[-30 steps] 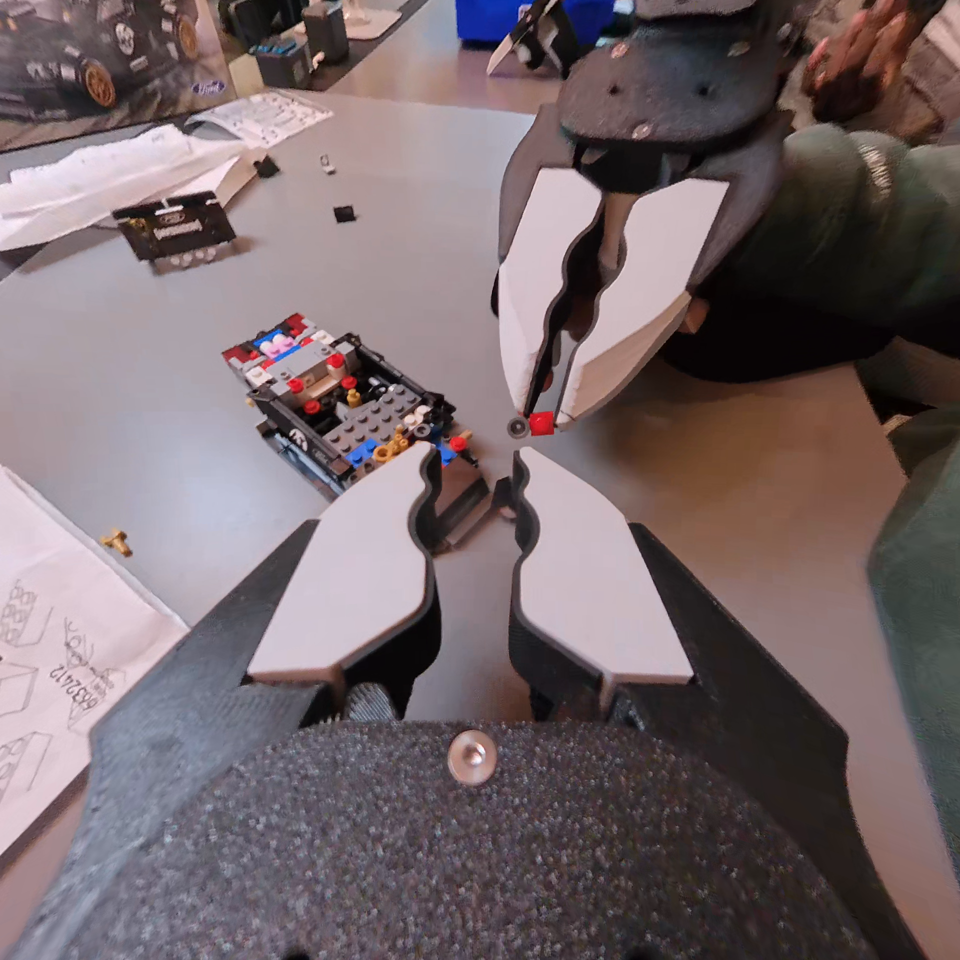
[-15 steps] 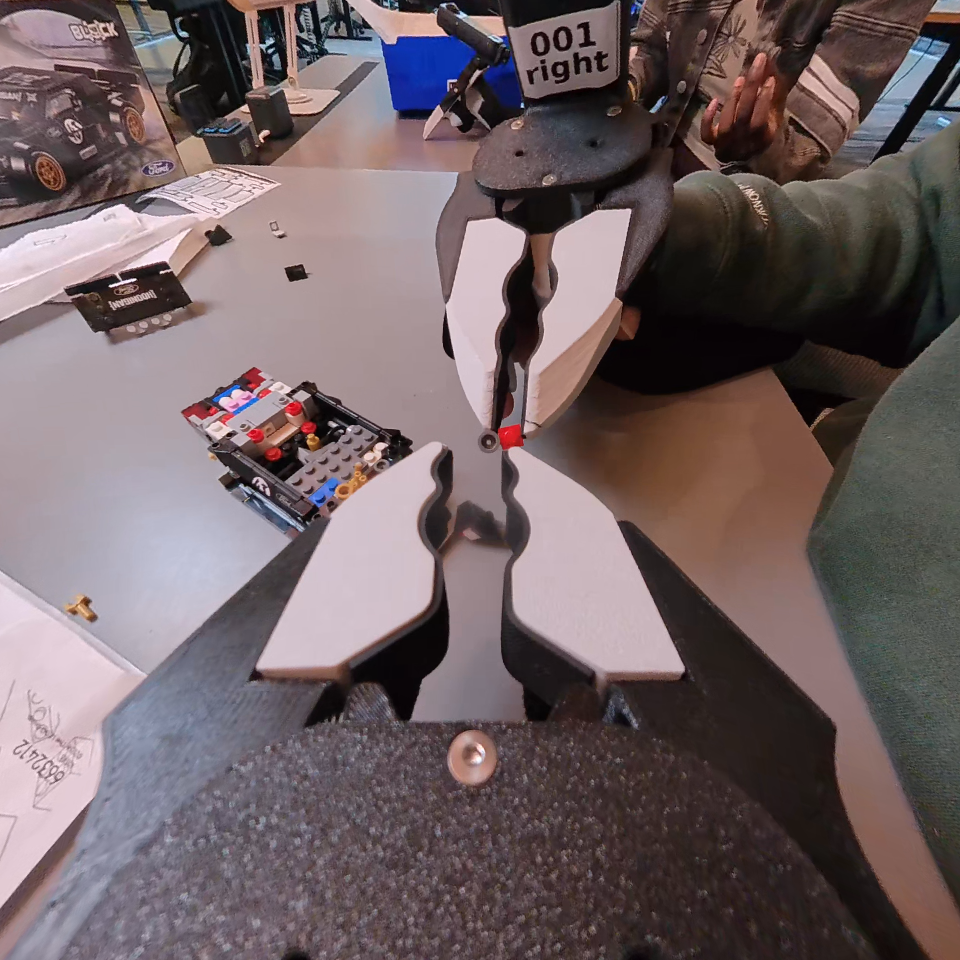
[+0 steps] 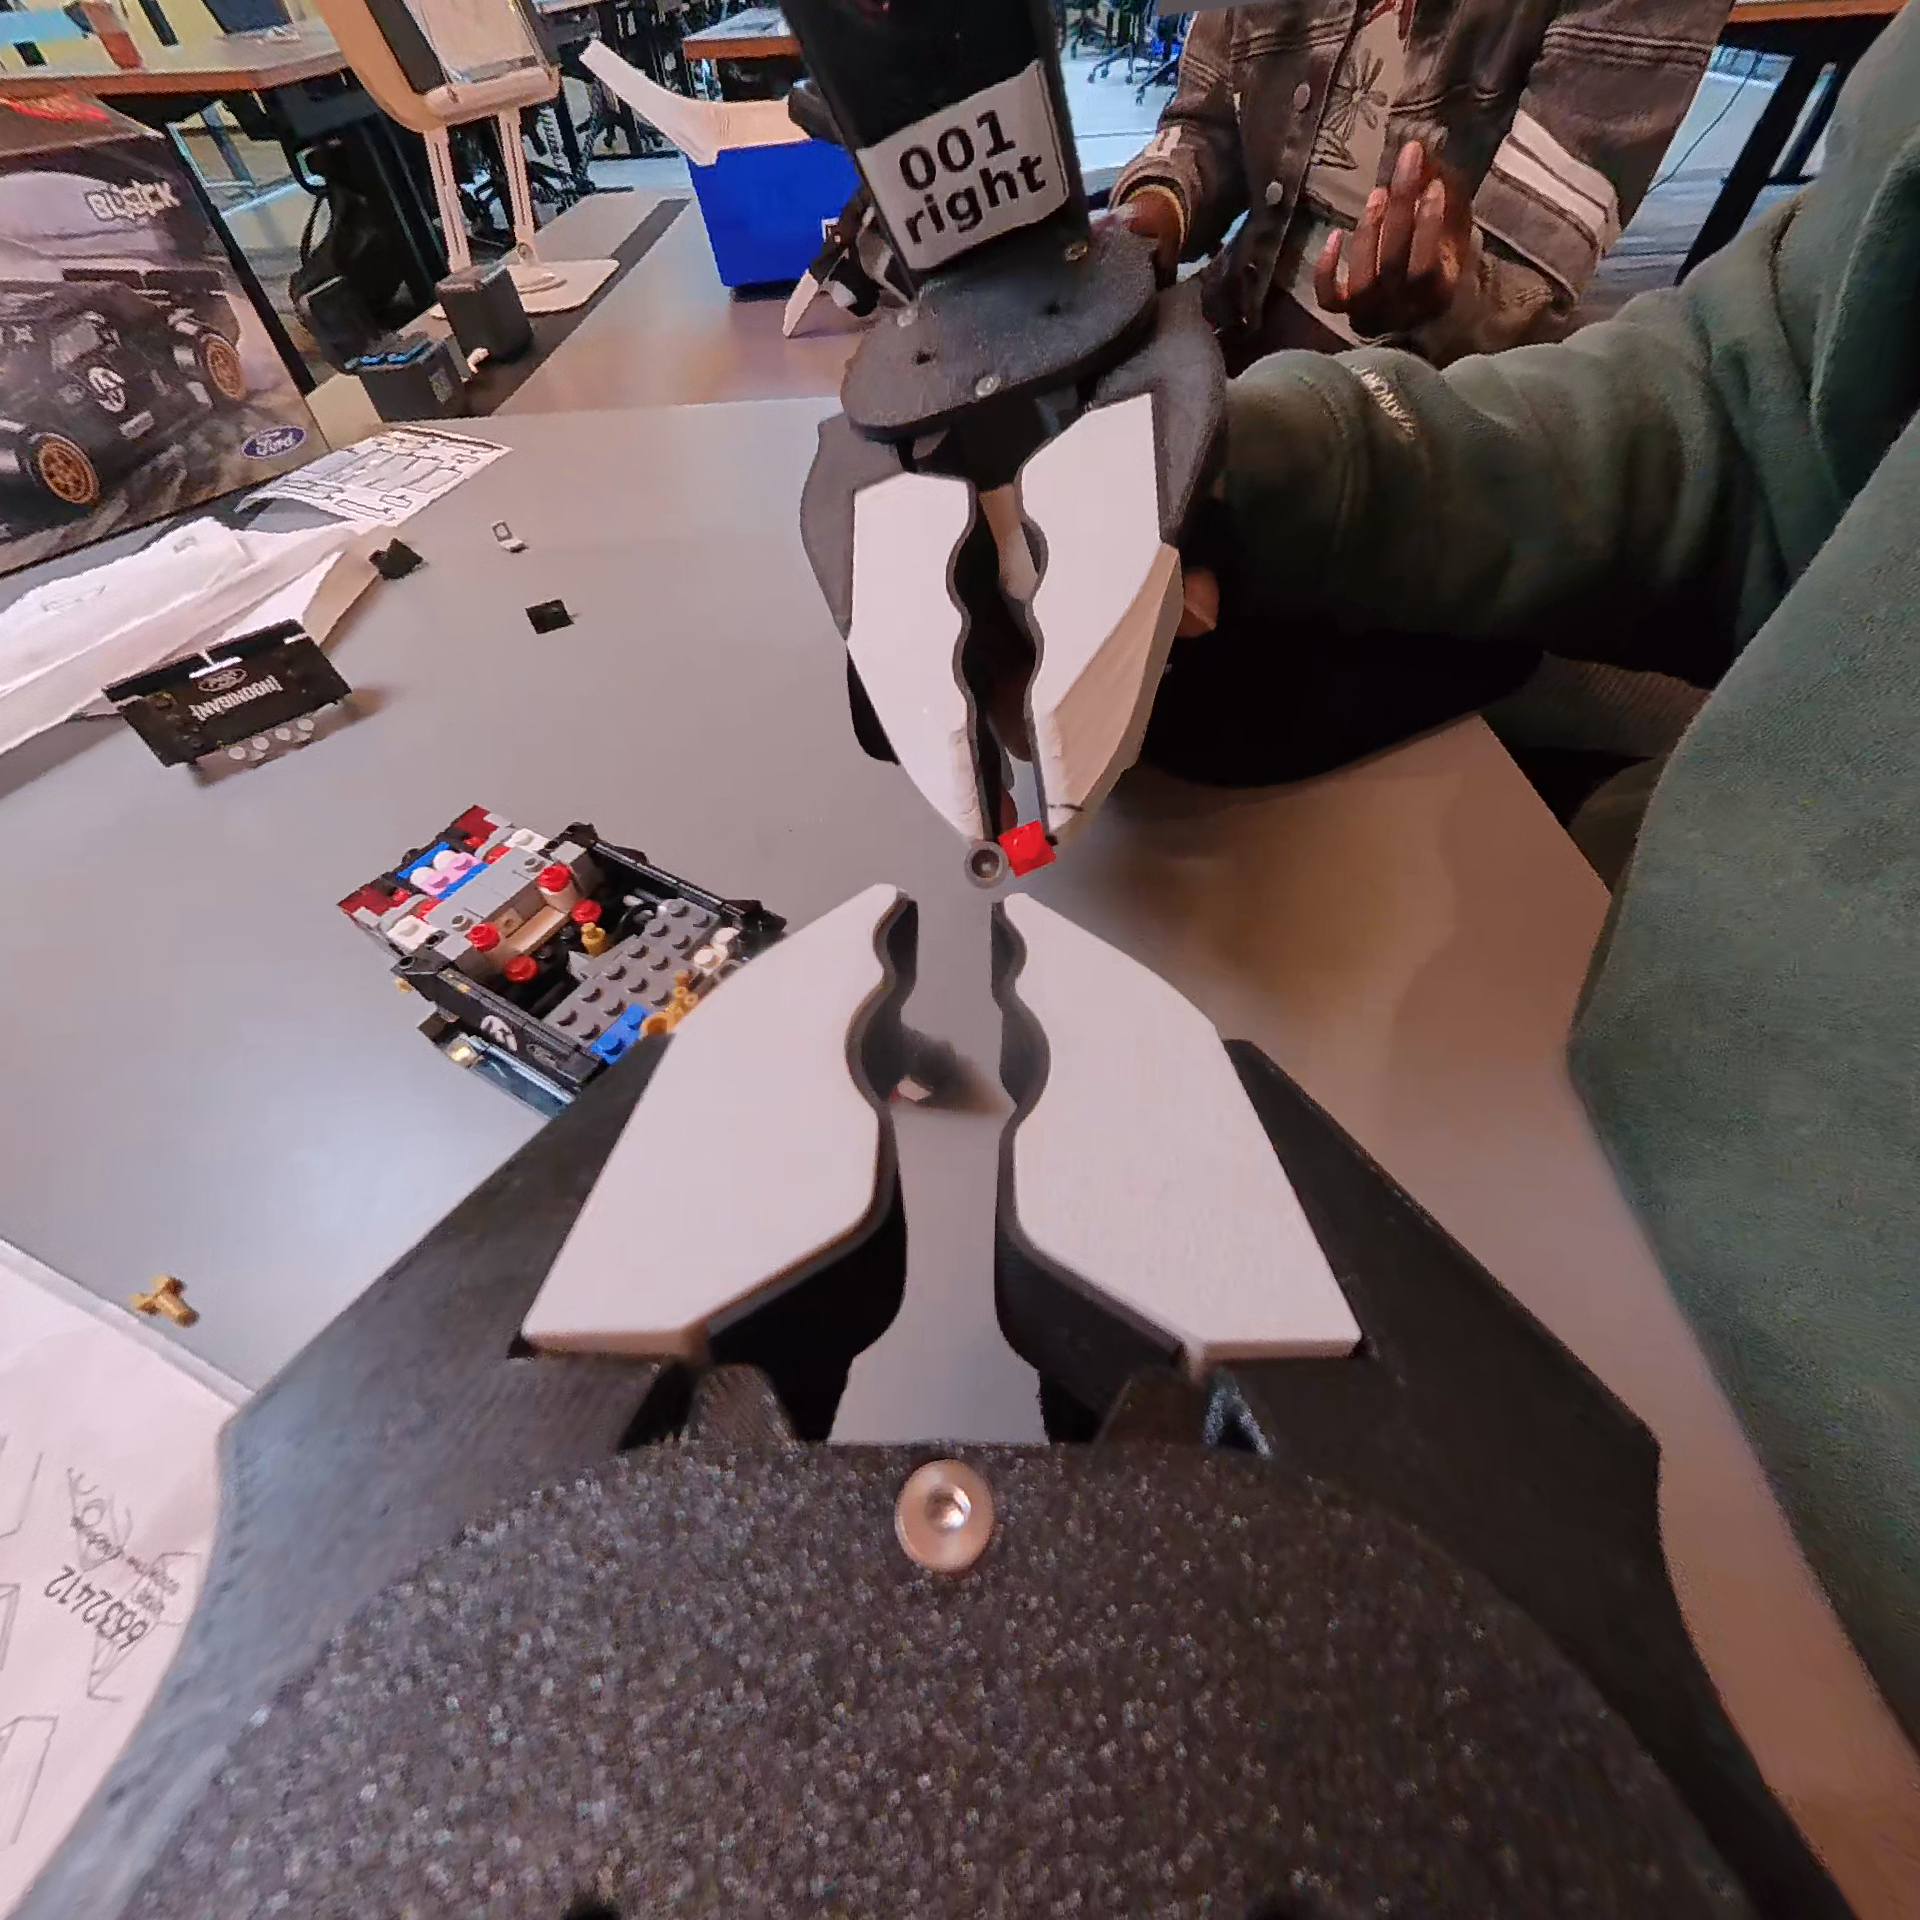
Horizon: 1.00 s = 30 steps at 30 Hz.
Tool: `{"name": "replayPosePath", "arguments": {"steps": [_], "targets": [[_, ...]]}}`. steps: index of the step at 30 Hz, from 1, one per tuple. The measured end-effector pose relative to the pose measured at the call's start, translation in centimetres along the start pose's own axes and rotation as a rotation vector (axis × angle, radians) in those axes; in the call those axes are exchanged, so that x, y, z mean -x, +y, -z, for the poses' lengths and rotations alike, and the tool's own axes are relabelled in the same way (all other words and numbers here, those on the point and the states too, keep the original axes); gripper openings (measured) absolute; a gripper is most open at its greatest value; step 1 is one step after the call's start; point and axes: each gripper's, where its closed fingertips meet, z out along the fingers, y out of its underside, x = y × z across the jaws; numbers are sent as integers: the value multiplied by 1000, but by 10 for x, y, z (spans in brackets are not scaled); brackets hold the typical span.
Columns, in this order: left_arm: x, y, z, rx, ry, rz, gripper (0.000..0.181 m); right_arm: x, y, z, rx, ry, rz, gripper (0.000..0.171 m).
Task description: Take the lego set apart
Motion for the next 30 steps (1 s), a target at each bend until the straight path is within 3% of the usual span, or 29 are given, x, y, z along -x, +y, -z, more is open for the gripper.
{"name": "replayPosePath", "arguments": {"steps": [10,18,24,30], "targets": [[-18,-1,-2,5,85,-40,13,7,6,-5,22,-64,-28,9],[-15,1,-3,26,64,-56,8,5,7,-3,29,-49,-27,9],[-4,9,-2,78,37,44,8,-8,12,-2,56,34,-1,6],[4,25,-5,152,45,248,8,-16,16,-5,105,159,161,18]]}}
